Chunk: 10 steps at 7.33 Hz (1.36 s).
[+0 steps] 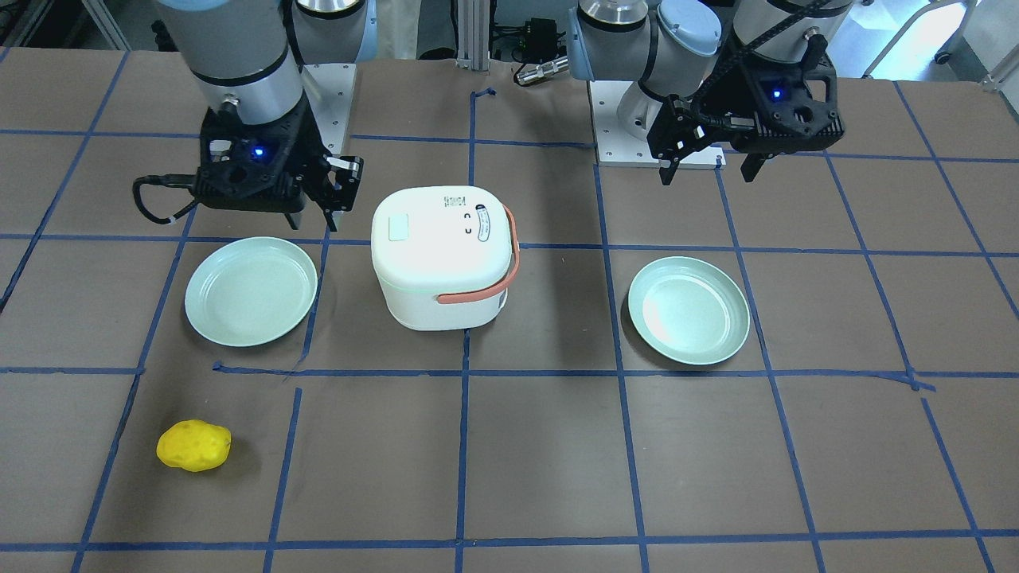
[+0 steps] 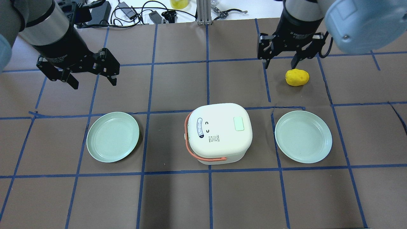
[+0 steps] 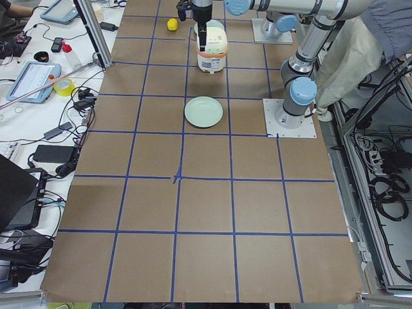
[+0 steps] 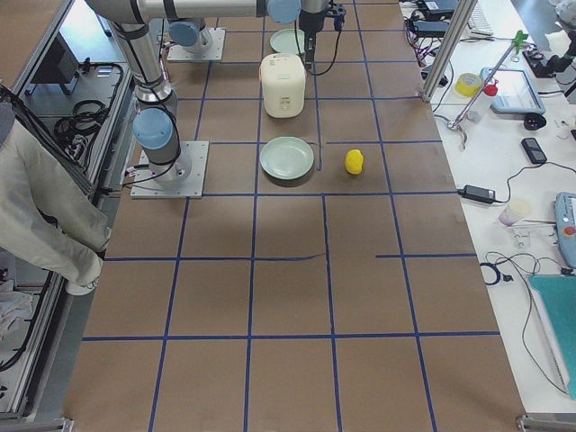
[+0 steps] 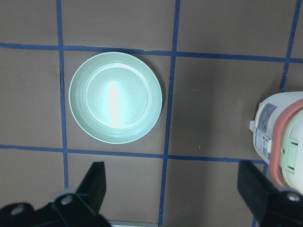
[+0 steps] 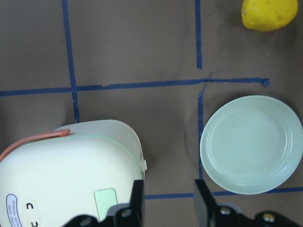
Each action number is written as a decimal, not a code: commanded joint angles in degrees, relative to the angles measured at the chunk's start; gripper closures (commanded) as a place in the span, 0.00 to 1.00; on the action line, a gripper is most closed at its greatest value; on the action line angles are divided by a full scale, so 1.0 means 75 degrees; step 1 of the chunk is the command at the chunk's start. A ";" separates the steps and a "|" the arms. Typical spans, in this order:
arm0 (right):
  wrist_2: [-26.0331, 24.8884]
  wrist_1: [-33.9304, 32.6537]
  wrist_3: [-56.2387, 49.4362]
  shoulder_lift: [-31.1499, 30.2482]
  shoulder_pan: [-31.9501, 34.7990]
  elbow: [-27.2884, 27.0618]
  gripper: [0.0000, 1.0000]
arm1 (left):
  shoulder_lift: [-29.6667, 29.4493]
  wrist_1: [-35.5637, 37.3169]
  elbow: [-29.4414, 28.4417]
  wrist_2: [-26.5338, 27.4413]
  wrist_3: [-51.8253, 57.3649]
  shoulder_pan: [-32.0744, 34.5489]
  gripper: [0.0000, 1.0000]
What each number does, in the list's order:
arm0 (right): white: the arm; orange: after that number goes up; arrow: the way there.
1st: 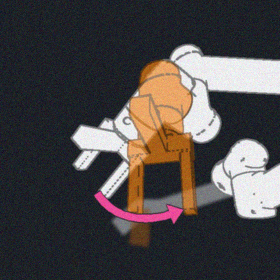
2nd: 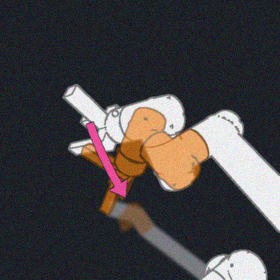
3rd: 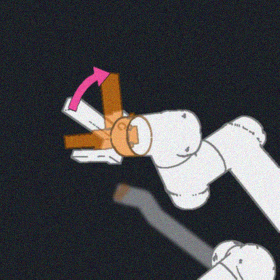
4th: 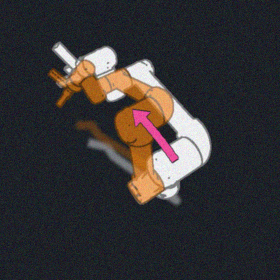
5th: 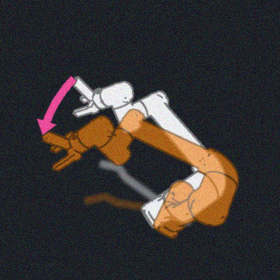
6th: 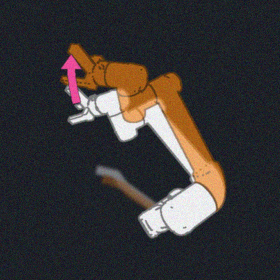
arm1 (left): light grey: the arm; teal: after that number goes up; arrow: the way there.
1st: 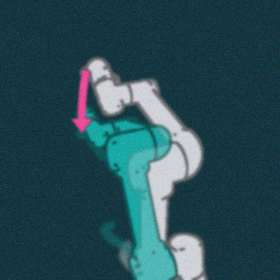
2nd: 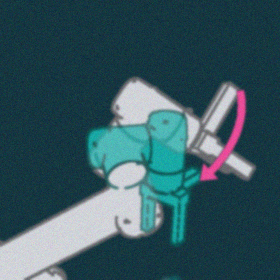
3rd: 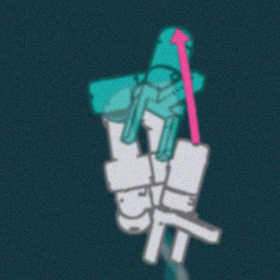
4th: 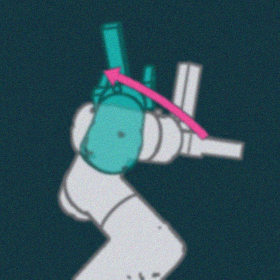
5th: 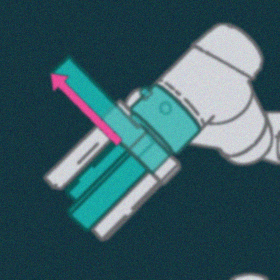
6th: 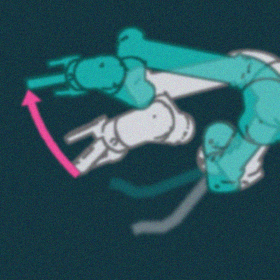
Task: Press rice cooker button
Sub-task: 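Lower the right gripper onto the green button on the cooker lid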
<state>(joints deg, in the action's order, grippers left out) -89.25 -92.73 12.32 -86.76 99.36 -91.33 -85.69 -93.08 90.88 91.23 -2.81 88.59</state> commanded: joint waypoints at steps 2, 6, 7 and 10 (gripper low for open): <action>0.0006 -0.0232 0.0769 -0.0010 0.0755 -0.0887 1.00 | 0.0000 0.0000 0.0000 0.0000 0.0000 0.0000 0.00; 0.0017 -0.0968 0.0841 0.0037 0.1049 -0.1473 1.00 | 0.0000 0.0000 0.0000 0.0000 0.0000 0.0000 0.00; 0.0017 -0.1250 0.0842 0.0048 0.1107 -0.1591 1.00 | 0.0000 0.0000 0.0000 0.0000 -0.0012 0.0000 0.00; 0.0006 -0.1335 0.0830 0.0084 0.1143 -0.1639 1.00 | 0.0000 0.0000 0.0000 0.0000 0.0000 0.0000 0.00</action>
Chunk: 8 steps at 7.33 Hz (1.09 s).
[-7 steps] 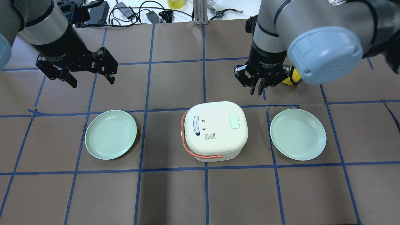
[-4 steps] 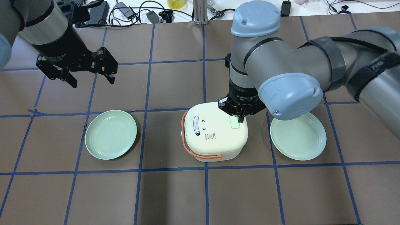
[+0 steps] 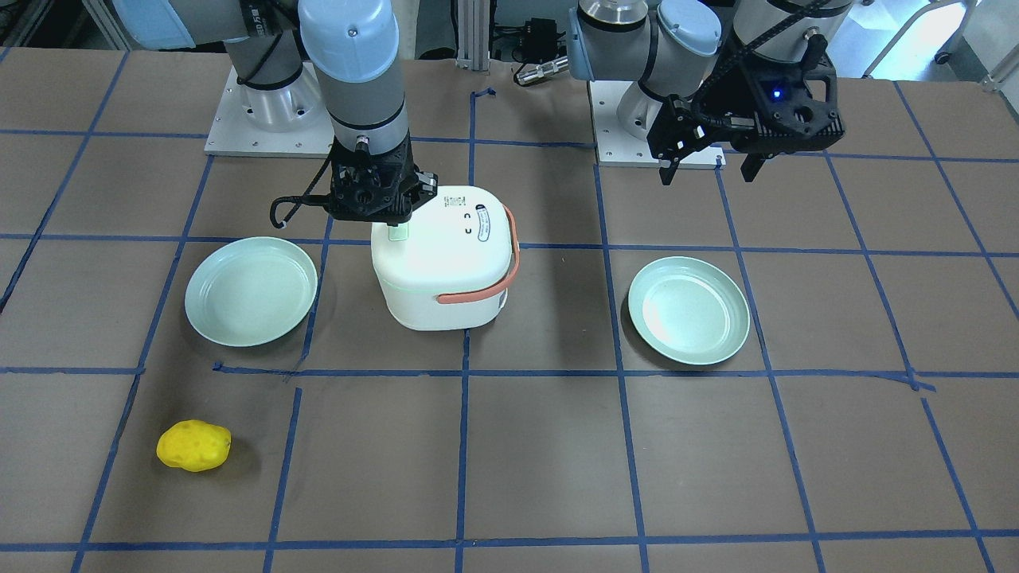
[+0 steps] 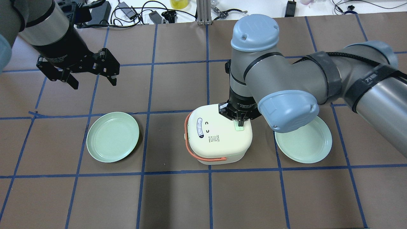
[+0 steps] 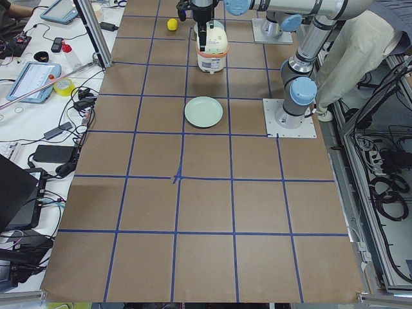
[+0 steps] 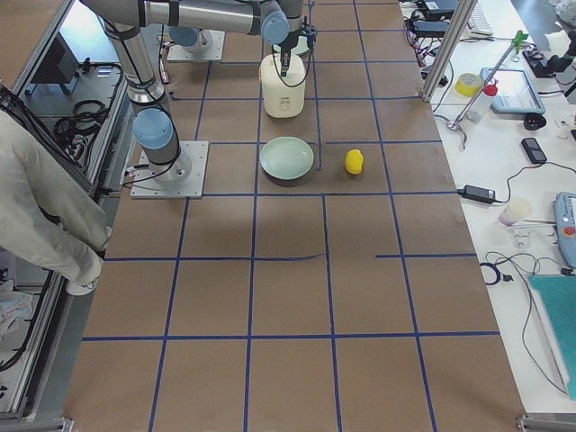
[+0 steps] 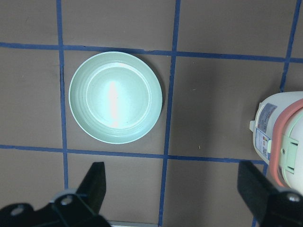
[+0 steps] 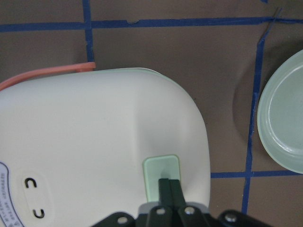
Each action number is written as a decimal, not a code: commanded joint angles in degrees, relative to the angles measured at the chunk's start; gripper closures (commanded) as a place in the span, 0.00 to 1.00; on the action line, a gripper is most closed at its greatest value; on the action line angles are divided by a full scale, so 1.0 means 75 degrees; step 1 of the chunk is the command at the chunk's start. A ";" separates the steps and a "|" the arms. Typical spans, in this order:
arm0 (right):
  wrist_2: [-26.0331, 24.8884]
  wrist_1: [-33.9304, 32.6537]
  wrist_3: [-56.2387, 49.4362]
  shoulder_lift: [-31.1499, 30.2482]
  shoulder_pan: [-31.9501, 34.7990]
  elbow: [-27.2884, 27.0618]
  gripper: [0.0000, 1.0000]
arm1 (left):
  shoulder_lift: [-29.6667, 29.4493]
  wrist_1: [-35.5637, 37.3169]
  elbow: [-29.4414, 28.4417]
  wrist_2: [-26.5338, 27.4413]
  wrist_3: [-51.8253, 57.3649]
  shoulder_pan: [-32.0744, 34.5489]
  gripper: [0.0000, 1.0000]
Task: Press rice cooker button
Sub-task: 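Press down on the green button with the right gripper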
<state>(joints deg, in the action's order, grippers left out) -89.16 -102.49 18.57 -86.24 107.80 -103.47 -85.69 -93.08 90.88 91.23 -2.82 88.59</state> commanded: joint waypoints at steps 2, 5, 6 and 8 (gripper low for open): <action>-0.0018 -0.0069 -0.0050 0.0015 0.0017 -0.0125 1.00 | 0.0000 0.0000 0.0000 0.0000 0.0001 0.0000 0.00; -0.0053 -0.0081 0.0020 0.0015 0.0017 0.0002 0.71 | 0.0000 0.0000 0.0000 0.0000 0.0001 0.0000 0.00; -0.0135 -0.0081 0.0009 -0.0043 0.0005 0.0108 0.01 | 0.0000 0.0000 0.0000 0.0000 0.0001 0.0000 0.00; -0.0159 0.0163 -0.0073 -0.0032 -0.0193 0.0959 0.00 | 0.0000 0.0000 0.0000 0.0000 0.0001 0.0000 0.00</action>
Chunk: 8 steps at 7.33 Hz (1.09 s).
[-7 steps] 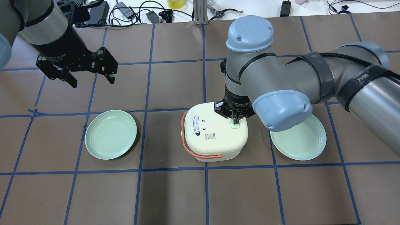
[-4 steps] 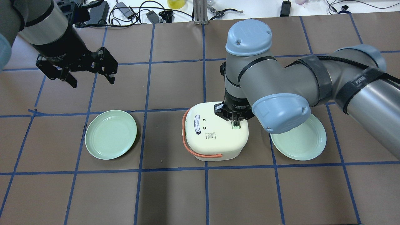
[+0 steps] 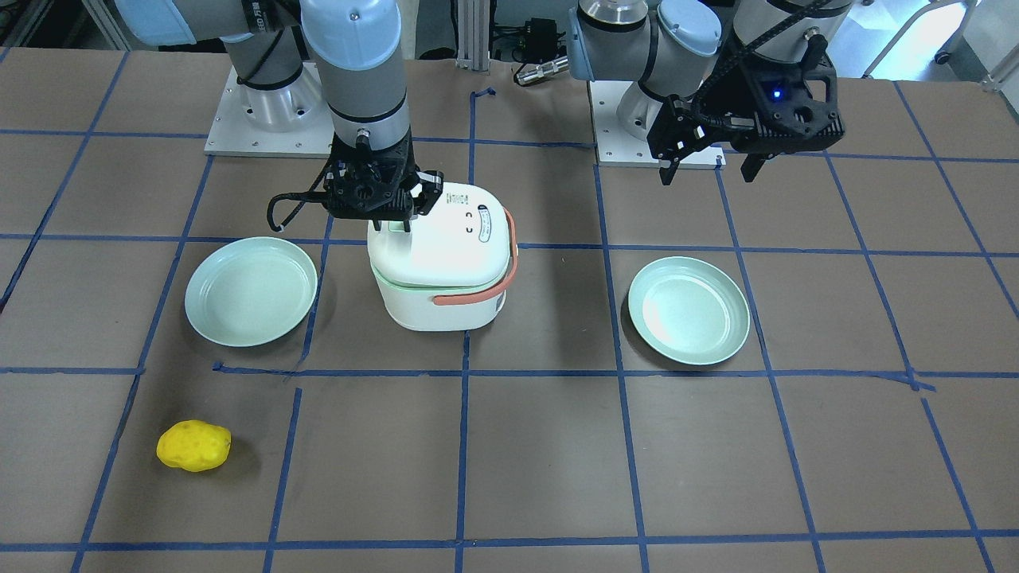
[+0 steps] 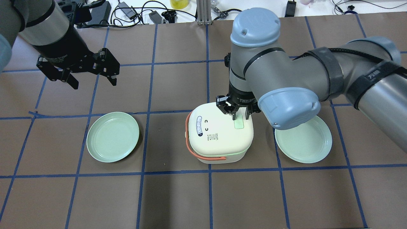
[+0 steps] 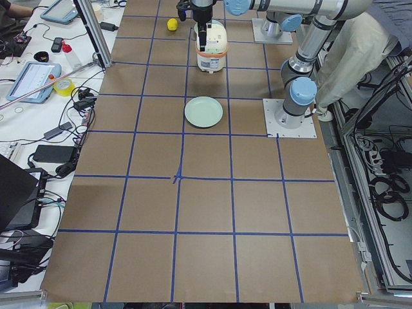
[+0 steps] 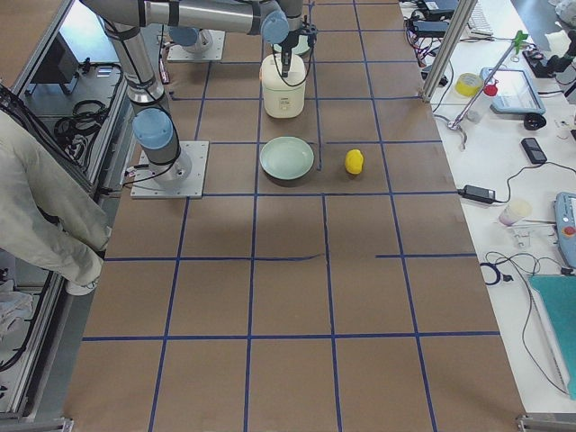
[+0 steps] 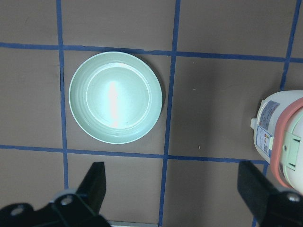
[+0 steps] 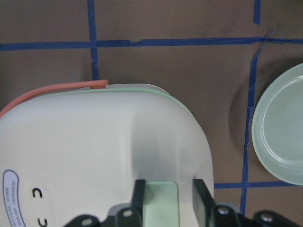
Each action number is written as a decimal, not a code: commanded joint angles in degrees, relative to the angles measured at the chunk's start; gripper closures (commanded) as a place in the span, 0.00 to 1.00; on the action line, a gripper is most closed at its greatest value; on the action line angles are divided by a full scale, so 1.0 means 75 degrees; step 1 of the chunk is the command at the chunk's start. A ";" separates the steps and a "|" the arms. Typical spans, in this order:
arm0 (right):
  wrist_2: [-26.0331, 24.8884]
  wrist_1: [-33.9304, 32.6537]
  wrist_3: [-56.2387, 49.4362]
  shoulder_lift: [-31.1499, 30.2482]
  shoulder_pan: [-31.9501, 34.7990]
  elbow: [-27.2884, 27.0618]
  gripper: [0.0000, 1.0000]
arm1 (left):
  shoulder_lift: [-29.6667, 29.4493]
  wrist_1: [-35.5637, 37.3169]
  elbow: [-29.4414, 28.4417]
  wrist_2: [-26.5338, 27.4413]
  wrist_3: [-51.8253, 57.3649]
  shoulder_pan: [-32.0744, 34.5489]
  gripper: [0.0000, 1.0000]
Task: Press rice cooker button
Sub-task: 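Raise the right gripper away from the cooker as the lid pops open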
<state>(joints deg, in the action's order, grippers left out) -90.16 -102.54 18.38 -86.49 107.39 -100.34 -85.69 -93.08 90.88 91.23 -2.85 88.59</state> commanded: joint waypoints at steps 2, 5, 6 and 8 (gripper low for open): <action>-0.0130 0.1036 -0.0852 -0.0011 -0.1082 0.1515 0.00 | 0.0000 0.0000 -0.0011 0.0000 0.0004 0.0000 0.00; -0.0038 0.1169 -0.1675 -0.0011 -0.1929 0.2081 0.00 | 0.0000 0.0000 0.0000 0.0000 0.0004 0.0000 0.00; -0.0037 0.1180 -0.1735 -0.0023 -0.2198 0.2268 0.00 | 0.0000 0.0000 0.0000 0.0000 0.0004 0.0000 0.00; -0.0049 0.1297 -0.2168 -0.0023 -0.2388 0.2387 0.00 | 0.0000 0.0000 0.0000 0.0000 0.0004 0.0000 0.00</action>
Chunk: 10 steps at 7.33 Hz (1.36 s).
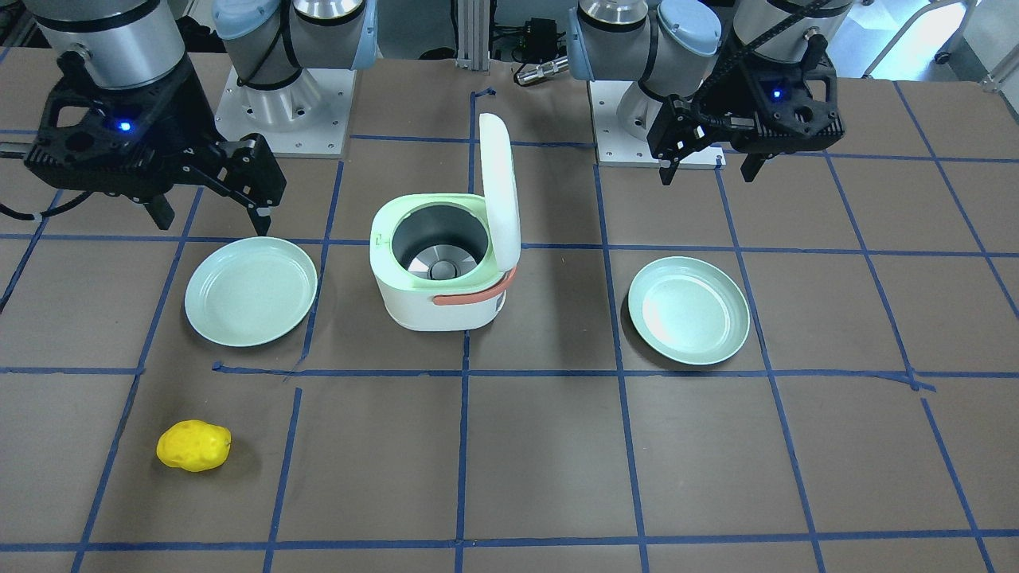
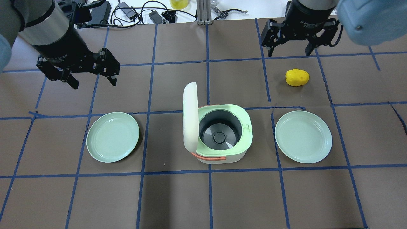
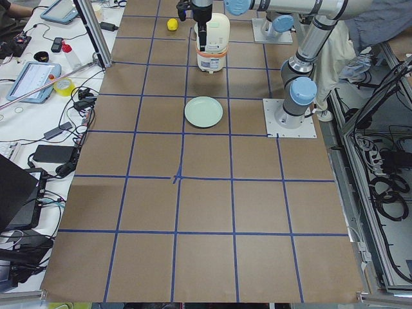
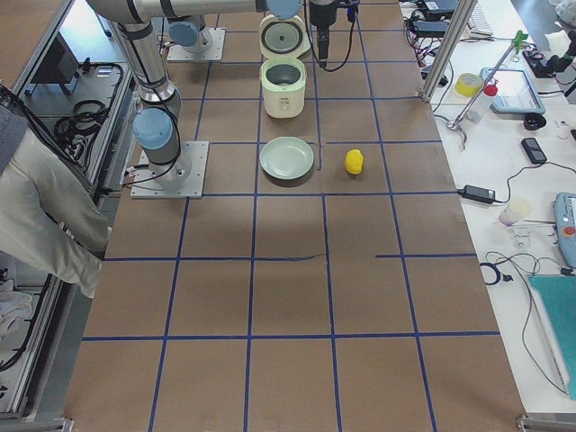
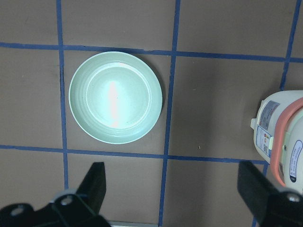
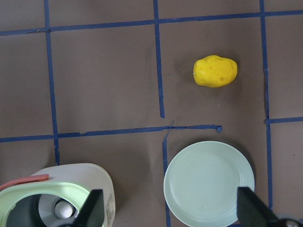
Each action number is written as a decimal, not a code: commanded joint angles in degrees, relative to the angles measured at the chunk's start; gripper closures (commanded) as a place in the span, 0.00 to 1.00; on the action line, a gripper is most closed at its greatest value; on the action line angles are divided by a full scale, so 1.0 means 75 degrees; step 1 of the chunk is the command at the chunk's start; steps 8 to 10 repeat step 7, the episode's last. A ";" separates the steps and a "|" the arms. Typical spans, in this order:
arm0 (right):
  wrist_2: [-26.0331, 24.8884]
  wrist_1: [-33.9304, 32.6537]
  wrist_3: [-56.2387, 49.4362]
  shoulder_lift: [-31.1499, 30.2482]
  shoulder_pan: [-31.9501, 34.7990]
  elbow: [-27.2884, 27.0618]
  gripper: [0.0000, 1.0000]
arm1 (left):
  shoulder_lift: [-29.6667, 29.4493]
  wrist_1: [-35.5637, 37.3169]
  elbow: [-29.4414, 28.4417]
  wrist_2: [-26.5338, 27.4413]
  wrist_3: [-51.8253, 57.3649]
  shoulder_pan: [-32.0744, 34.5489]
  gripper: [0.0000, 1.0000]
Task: Press rice cooker button
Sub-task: 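Raise the right gripper away from the cooker as the lid pops open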
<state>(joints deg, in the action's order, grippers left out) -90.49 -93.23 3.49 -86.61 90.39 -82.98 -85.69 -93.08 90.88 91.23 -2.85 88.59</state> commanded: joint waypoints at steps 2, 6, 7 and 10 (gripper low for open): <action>0.0019 0.0230 -0.0172 -0.0007 -0.0110 0.0072 0.00 | 0.0000 0.0000 0.0000 0.0000 0.0005 0.0000 0.00; 0.0042 0.0254 -0.0172 -0.0019 -0.0110 0.0072 0.00 | 0.0000 0.0000 0.0000 0.0000 0.0005 0.0000 0.00; 0.0042 0.0266 -0.0172 -0.0019 -0.0110 0.0072 0.00 | 0.0000 0.0000 0.0000 0.0000 -0.0007 0.0000 0.00; 0.0042 0.0266 -0.0172 -0.0019 -0.0110 0.0072 0.00 | 0.0000 0.0000 0.0000 0.0000 -0.0007 0.0000 0.00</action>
